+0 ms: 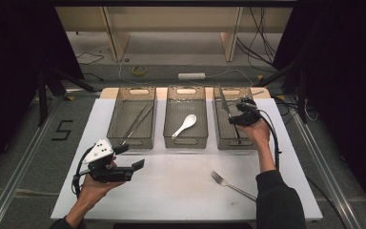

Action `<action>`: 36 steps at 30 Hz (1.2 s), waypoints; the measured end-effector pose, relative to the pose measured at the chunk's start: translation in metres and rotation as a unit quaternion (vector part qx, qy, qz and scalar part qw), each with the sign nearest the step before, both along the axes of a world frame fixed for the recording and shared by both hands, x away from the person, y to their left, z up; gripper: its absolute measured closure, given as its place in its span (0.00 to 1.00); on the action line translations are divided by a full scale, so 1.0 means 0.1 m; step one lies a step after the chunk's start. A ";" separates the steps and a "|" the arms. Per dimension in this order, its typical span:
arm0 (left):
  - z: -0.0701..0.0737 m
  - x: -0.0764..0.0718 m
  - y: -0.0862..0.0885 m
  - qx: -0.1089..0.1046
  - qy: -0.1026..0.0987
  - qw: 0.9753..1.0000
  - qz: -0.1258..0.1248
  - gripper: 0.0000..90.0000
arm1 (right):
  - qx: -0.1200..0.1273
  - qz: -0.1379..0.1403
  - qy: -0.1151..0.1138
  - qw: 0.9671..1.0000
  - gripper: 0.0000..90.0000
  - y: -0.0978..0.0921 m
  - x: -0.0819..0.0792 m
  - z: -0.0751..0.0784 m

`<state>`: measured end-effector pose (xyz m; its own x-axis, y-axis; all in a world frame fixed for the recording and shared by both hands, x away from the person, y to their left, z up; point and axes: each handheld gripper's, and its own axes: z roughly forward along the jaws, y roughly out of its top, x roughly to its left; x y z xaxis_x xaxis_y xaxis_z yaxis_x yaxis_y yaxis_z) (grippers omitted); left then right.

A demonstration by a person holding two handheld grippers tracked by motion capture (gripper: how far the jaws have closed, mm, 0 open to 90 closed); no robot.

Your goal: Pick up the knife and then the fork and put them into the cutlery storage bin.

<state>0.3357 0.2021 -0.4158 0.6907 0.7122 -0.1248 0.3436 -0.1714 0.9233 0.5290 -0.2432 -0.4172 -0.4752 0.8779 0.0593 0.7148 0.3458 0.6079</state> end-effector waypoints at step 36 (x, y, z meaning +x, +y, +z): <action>0.00 0.00 0.00 0.005 0.000 1.000 -0.002 0.18 | 0.015 0.020 0.018 1.000 0.47 0.01 -0.16 0.18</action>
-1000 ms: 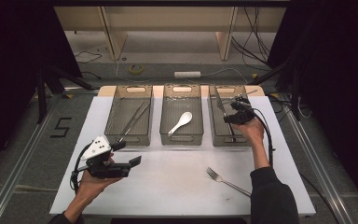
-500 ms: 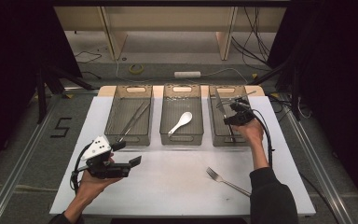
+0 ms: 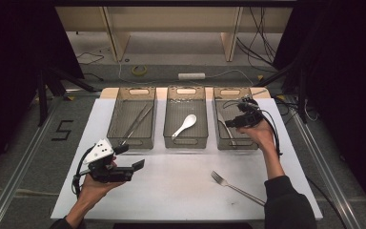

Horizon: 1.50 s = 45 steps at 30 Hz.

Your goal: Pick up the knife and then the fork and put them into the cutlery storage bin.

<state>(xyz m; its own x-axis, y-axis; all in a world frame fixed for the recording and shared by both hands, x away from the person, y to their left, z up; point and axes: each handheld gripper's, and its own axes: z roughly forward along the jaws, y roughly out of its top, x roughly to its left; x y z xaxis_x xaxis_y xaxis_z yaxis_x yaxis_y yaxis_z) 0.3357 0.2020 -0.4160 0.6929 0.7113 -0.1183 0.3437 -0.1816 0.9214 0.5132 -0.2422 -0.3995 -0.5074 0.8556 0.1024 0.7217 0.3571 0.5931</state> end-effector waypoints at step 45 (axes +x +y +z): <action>0.00 -0.01 -0.01 0.003 -0.004 1.000 0.000 0.17 | -0.039 0.186 0.020 0.982 0.30 0.11 -1.30 0.11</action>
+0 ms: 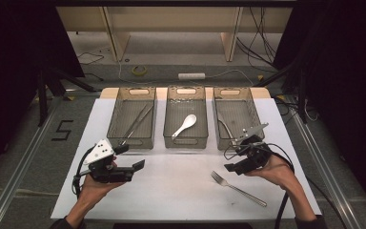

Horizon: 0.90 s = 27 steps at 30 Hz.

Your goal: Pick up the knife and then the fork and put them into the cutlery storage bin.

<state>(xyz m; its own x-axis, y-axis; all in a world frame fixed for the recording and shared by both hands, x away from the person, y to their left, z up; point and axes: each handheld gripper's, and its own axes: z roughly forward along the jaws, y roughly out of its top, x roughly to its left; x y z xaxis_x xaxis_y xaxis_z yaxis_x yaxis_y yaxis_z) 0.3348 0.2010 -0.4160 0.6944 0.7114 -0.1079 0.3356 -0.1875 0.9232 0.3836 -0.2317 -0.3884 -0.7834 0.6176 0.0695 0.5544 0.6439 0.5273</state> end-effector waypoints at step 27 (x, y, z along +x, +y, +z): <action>0.00 0.00 -0.01 0.004 0.000 1.000 -0.003 0.17 | -0.099 0.028 0.062 0.993 0.58 -0.02 -0.29 -0.47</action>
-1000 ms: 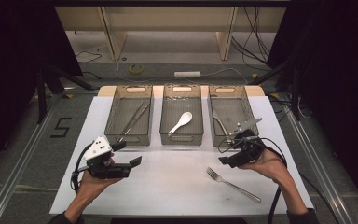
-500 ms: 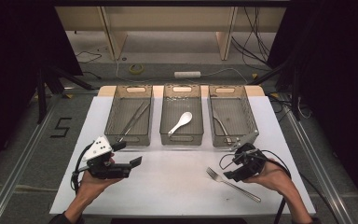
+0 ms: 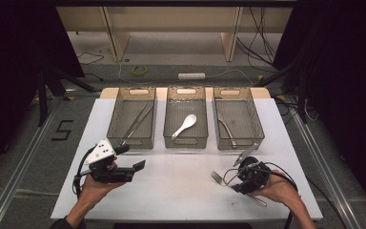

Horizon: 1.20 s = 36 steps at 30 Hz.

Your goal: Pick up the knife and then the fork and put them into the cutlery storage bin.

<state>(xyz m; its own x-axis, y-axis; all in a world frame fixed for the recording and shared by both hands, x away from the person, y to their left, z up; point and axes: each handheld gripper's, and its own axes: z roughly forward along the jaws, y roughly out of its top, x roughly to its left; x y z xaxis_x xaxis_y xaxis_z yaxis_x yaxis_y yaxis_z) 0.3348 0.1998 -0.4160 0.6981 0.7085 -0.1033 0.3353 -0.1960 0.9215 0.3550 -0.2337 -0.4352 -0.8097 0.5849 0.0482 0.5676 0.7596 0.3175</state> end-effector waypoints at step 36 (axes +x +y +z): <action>-0.01 0.00 0.00 0.003 0.000 1.000 -0.001 0.17 | -0.055 0.027 0.011 0.998 0.90 0.04 -0.05 -0.20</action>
<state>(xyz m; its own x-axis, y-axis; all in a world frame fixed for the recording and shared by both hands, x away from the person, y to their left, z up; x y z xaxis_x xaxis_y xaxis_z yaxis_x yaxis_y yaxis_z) 0.3352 0.1995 -0.4169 0.6994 0.7077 -0.1002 0.3358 -0.2016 0.9201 0.3500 -0.2296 -0.4552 -0.8392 0.5438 0.0045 0.5314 0.8183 0.2191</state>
